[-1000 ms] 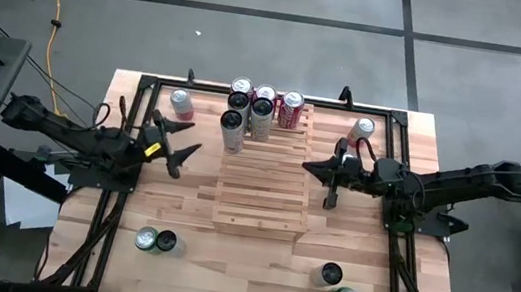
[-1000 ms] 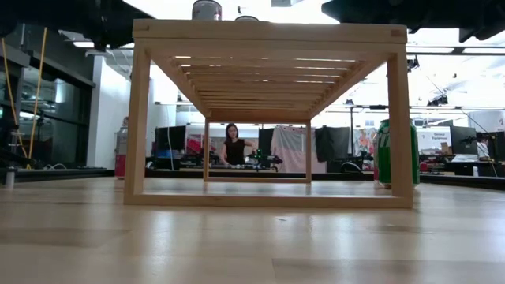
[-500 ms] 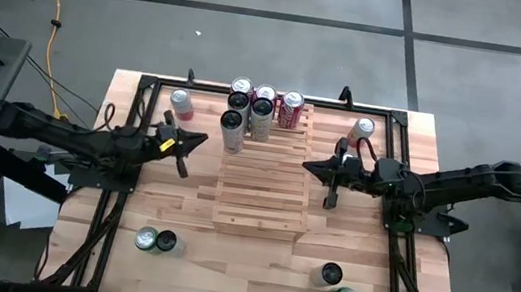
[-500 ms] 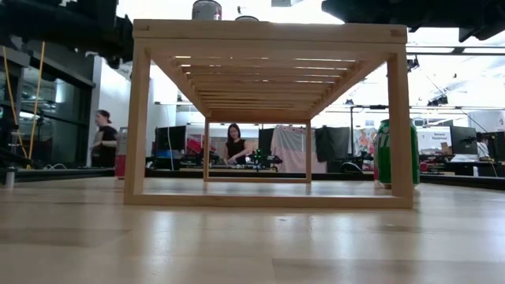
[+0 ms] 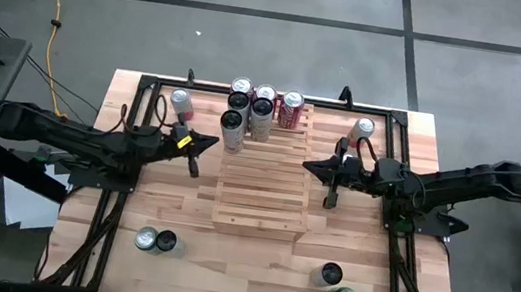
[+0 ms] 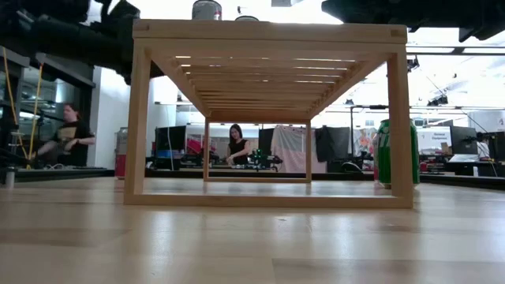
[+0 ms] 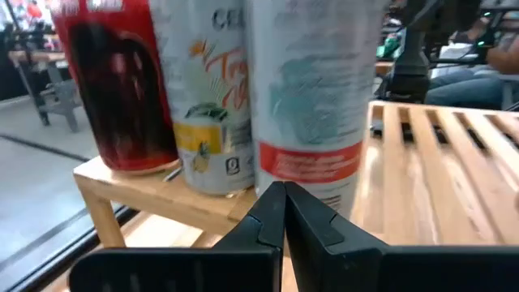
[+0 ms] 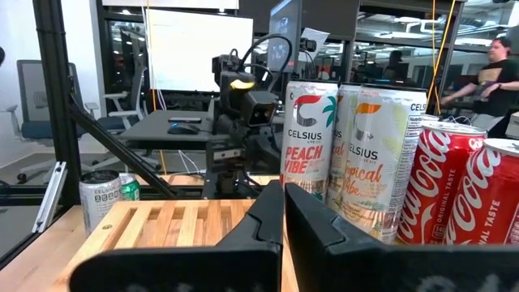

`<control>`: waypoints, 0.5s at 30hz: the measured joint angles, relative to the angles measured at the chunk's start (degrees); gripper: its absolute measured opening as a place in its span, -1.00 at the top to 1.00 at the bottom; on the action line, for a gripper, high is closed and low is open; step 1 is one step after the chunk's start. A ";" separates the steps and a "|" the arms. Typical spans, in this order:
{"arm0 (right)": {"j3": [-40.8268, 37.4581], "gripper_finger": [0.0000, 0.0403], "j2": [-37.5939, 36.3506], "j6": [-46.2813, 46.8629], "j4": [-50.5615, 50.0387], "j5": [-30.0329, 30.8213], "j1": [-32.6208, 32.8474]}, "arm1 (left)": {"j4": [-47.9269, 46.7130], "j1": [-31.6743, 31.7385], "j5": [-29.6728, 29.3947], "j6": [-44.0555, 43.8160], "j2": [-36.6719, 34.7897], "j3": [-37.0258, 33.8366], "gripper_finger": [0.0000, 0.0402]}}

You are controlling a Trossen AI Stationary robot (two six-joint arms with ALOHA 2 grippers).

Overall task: Place canned beverage on shelf
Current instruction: Align the bottom left peach vibe celsius soda can with the other tropical celsius soda can on the shelf

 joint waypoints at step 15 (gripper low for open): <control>0.00 1.00 0.00 -0.13 0.00 0.07 0.02 | 5.86 3.44 6.43 -2.40 6.70 0.00 1.00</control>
